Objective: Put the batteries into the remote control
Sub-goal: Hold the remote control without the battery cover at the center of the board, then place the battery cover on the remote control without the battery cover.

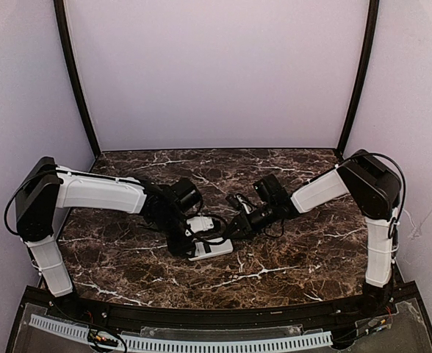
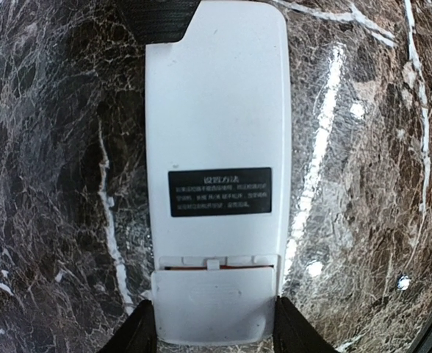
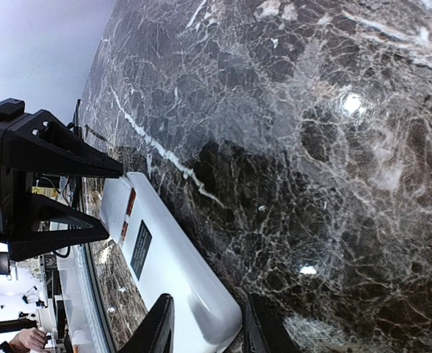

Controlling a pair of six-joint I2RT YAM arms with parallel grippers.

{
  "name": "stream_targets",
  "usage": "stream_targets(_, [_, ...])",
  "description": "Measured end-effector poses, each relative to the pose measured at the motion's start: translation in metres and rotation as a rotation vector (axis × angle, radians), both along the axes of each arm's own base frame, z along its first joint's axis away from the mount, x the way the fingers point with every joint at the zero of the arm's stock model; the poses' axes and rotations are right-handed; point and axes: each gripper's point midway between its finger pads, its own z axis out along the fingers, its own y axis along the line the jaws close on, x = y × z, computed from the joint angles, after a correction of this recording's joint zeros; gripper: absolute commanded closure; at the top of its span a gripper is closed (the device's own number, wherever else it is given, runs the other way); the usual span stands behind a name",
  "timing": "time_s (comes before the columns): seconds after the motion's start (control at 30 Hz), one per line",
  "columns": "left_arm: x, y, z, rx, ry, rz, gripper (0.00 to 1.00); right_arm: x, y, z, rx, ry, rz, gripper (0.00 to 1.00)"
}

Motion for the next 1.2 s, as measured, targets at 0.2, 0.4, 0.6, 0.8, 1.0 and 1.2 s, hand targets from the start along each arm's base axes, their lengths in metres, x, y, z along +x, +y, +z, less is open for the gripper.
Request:
stream_targets(0.2, [0.0010,0.0007,-0.0001,0.006,-0.010,-0.014,0.59,-0.0002,0.0000,0.0001,0.001,0.001,0.001,0.69])
stream_targets(0.4, [0.0010,0.0007,-0.0002,0.006,-0.011,-0.018,0.58,-0.0002,0.0001,0.0002,0.001,0.001,0.001,0.68])
stream_targets(0.6, [0.0007,0.0008,-0.0027,0.010,-0.008,-0.022,0.58,-0.0003,0.0001,0.0002,0.001,0.001,0.001,0.68])
stream_targets(0.8, [0.0016,-0.0005,-0.0036,0.009,-0.009,-0.026,0.57,-0.0015,0.0007,0.0002,0.003,0.004,0.005,0.68])
stream_targets(1.0, [0.0017,-0.0012,-0.0042,0.010,-0.006,-0.027,0.54,-0.0018,0.0008,0.0001,0.003,0.005,0.006,0.68])
stream_targets(1.2, [0.0018,-0.0012,-0.0042,0.009,-0.006,-0.027,0.47,-0.0021,0.0010,0.0002,0.003,0.005,0.007,0.69])
